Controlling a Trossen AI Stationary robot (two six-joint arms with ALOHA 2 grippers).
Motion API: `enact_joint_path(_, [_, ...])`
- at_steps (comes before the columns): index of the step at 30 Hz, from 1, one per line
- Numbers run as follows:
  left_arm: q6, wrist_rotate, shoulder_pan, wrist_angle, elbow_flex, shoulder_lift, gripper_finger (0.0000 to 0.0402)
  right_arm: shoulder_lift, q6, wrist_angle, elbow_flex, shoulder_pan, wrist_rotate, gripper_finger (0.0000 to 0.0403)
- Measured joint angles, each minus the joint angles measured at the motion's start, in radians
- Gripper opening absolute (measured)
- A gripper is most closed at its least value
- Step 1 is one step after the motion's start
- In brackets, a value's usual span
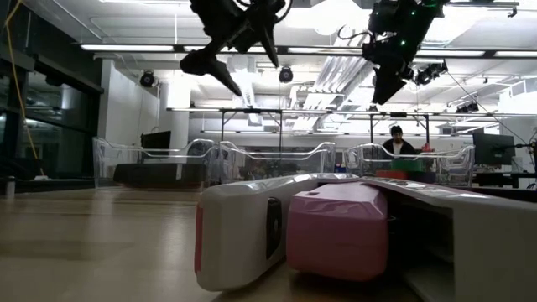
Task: Pick and place Stapler, Stapler remover, tape
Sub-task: Put the pink stapler into the left transparent bin
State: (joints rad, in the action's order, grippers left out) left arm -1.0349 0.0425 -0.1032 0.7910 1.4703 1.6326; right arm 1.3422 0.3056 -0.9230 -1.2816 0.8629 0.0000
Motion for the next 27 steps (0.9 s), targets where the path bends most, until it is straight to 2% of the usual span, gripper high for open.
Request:
enact_joint_path(3, [-0.02,0.01,0.022,0.001,0.001,0.04,0.0347,-0.036,0.002,0.012,0.0,0.0,0.004,0.0292])
enact_joint_path(10, [-0.099,0.151,0.061,-0.037,-0.001,0.139,0.0347,-0.152,-0.016,0.008,0.0,0.0,0.044,0.0291])
enact_joint_path(13, [-0.127,0.177,0.082,-0.068,-0.001,0.163,0.0347,-0.194,-0.032,-0.005,0.0,0.0,0.046,0.0291])
enact_joint_path(20, [-0.227,0.183,0.146,-0.119,0.0,0.187,0.0347,-0.256,-0.1,-0.062,0.0,-0.004,0.051,0.0291])
enact_joint_path(27, [-0.254,0.129,0.198,-0.125,0.001,0.226,0.0346,-0.289,-0.107,-0.097,0.0,-0.057,0.055,0.0291])
